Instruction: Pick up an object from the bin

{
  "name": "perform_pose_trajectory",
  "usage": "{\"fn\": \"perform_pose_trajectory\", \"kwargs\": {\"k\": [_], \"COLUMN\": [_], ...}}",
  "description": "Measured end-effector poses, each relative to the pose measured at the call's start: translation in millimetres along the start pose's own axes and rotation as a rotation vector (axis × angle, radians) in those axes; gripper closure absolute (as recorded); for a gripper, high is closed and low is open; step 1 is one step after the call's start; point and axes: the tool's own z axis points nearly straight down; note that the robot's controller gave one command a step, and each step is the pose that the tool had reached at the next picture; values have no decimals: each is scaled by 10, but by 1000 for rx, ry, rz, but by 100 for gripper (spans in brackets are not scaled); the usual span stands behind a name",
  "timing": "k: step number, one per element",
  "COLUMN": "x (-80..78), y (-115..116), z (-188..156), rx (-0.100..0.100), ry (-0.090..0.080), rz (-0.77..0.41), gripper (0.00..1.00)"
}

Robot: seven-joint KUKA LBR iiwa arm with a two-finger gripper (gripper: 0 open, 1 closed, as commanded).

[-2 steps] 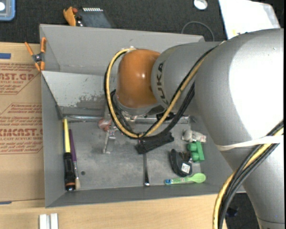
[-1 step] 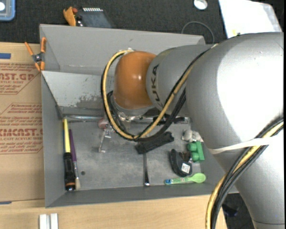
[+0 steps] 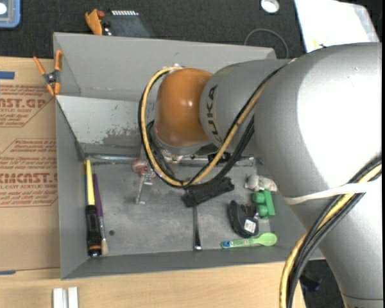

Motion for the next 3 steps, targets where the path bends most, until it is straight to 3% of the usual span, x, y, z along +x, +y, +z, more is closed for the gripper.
{"fn": "perform_pose_trajectory", "kwargs": {"k": [1,2,3], "x": [3,-24,-23], "y": [66,46,46], "z": [-40,-49,-49], "rx": [-2,-7,-7], "ry": [0,-9,-9], "rz": [46,18,17], "gripper": [0,100,100]}}
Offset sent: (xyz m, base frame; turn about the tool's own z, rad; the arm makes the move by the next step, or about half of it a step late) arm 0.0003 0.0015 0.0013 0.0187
